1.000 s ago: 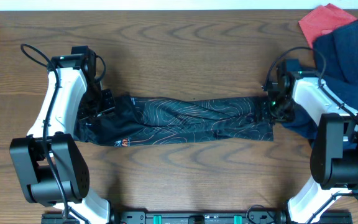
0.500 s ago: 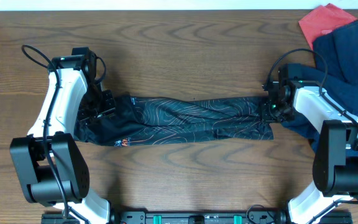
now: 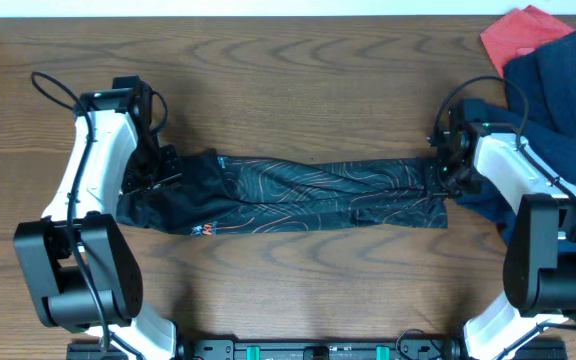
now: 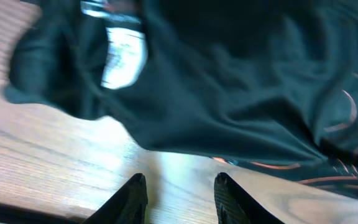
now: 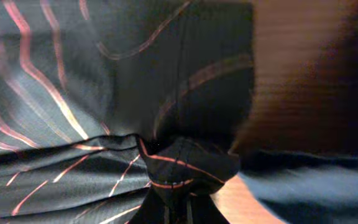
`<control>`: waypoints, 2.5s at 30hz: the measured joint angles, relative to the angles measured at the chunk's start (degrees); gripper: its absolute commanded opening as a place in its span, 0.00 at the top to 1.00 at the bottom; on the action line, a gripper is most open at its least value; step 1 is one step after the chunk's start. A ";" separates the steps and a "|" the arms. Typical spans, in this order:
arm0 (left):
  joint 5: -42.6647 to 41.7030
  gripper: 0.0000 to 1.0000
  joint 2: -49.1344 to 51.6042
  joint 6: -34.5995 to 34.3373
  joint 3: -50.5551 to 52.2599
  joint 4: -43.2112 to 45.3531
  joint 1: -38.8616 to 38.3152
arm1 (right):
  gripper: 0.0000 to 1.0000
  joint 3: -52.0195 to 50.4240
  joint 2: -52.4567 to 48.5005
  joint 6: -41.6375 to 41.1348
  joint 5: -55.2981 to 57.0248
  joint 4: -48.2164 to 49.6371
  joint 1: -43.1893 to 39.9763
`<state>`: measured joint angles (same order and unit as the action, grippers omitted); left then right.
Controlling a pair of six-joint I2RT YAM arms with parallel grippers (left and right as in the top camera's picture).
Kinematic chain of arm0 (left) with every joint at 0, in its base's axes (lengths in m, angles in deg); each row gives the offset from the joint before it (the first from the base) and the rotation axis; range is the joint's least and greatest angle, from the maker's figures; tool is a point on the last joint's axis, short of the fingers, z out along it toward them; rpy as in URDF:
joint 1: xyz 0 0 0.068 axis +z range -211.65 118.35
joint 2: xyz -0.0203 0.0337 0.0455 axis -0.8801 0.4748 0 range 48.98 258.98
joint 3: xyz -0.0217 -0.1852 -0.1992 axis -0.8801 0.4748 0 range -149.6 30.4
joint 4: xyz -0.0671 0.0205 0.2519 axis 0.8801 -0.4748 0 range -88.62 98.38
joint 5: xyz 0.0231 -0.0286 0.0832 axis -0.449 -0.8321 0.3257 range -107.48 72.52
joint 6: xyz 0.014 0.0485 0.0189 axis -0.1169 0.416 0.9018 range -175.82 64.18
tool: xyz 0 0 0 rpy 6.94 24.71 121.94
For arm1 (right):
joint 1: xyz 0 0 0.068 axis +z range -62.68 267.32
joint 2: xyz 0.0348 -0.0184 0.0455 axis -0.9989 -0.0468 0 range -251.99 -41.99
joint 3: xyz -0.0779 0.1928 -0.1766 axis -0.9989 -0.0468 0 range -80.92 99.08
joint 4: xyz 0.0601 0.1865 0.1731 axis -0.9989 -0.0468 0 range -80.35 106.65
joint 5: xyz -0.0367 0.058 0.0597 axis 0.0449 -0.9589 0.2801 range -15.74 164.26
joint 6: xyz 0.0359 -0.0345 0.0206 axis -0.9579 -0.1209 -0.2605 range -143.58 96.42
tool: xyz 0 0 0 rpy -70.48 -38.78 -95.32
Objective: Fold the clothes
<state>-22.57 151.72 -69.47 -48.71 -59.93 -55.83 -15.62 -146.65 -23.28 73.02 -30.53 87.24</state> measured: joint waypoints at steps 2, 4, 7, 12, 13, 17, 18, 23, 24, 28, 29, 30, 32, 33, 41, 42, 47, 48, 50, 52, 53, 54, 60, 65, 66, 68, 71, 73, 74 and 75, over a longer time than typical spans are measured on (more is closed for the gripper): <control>0.35 0.62 0.00 -0.31 0.02 0.50 1.01 | 0.99 1.99 1.55 0.22 1.18 -1.27 0.61; 0.63 0.62 0.00 -0.61 0.00 0.72 1.92 | 0.99 4.02 3.15 0.39 2.12 -2.49 2.19; 0.87 0.61 0.00 -1.11 0.00 0.76 2.95 | 0.99 6.16 4.46 0.42 2.75 -2.97 6.12; 1.01 0.61 0.00 -1.49 0.02 1.31 3.08 | 0.99 6.75 4.63 -0.04 3.23 -2.93 15.78; 1.01 0.61 0.00 -1.60 0.00 1.31 3.08 | 0.99 6.75 4.63 -0.44 3.21 -2.69 17.46; 0.98 0.61 0.00 -2.19 0.00 1.42 3.08 | 0.99 6.75 4.63 -2.89 2.84 -0.74 24.83; 0.98 0.61 0.00 -2.29 0.00 1.44 3.08 | 0.99 6.75 4.63 -3.54 2.75 0.02 26.36; 0.98 0.61 0.00 -2.73 0.02 1.46 3.08 | 0.99 6.75 4.11 -6.16 1.79 2.29 31.67; 0.98 0.61 0.00 -2.86 0.02 1.46 3.08 | 0.99 6.75 3.72 -6.71 1.53 2.51 32.37; 0.98 0.61 0.00 -2.89 0.02 1.46 3.08 | 0.99 6.75 1.42 -8.04 0.09 3.56 34.51; 0.98 0.61 0.00 -2.89 0.00 1.46 3.08 | 0.99 6.75 0.70 -8.37 -0.57 4.13 35.01; 0.98 0.61 0.00 -2.86 0.00 1.46 3.08 | 0.99 6.75 0.04 -8.70 -1.14 4.74 35.52; 0.98 0.61 0.00 -2.86 0.00 1.46 3.08 | 0.99 6.75 -0.94 -9.55 -2.36 6.47 36.37; 0.98 0.61 0.00 -2.86 0.02 1.49 3.08 | 0.99 6.75 -1.33 -10.05 -3.08 7.58 36.85; 0.98 0.61 0.00 -2.89 0.02 1.51 3.08 | 0.87 6.75 -1.57 -13.88 -5.75 12.61 40.26; 0.96 0.61 0.00 -2.89 0.02 1.51 3.08 | 0.84 6.75 -1.57 -14.05 -6.08 12.66 40.46; 0.98 0.61 0.00 -2.89 0.00 1.51 3.08 | 0.70 6.75 -1.57 -14.36 -8.44 12.28 40.48; 0.98 0.61 0.00 -2.89 0.02 1.53 3.08 | 0.69 6.75 -1.57 -14.40 -8.59 12.26 40.48; 0.98 0.61 0.00 -2.89 0.02 1.55 3.08 | 0.69 6.75 -1.49 -14.32 -9.09 12.24 40.44; 0.98 0.61 0.00 -2.89 0.02 1.57 3.08 | 0.68 6.82 -1.05 -14.12 -9.35 11.89 40.41; 0.98 0.61 0.00 -2.89 0.02 1.57 3.08 | 0.67 6.88 -0.55 -13.88 -9.38 11.69 40.37; 0.96 0.61 0.00 -2.89 0.02 1.57 3.08 | 0.67 6.97 0.17 -13.70 -9.27 11.39 40.30; 0.96 0.61 0.00 -2.89 0.00 1.70 3.08 | 0.62 8.13 5.03 -13.75 -2.34 4.81 38.12; 0.98 0.61 0.00 -2.89 0.02 1.73 3.08 | 0.63 7.37 3.63 -13.79 1.22 4.48 36.63; 0.98 0.61 0.00 -2.89 0.02 1.73 3.08 | 0.63 6.95 2.78 -13.92 1.55 4.72 36.63; 0.98 0.61 0.00 -2.89 0.02 1.73 3.08 | 0.63 6.58 1.29 -13.97 1.95 5.05 36.63; 0.98 0.61 0.00 -2.89 0.02 1.73 3.08 | 0.64 6.34 -1.60 -14.01 1.51 5.53 36.72; 0.98 0.61 0.00 -2.89 0.00 1.73 3.08 | 0.64 6.12 -2.69 -14.14 0.59 5.42 36.79; 0.98 0.61 0.00 -2.89 0.02 1.73 3.08 | 0.64 6.08 -3.06 -14.19 0.04 5.44 36.96; 0.98 0.61 0.00 -2.89 0.02 1.73 3.08 | 0.64 6.08 -3.28 -14.21 -0.57 5.49 37.18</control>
<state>-21.58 151.72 -72.35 -48.69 -58.21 -52.74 -9.55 -149.93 -37.49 72.45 -25.05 124.42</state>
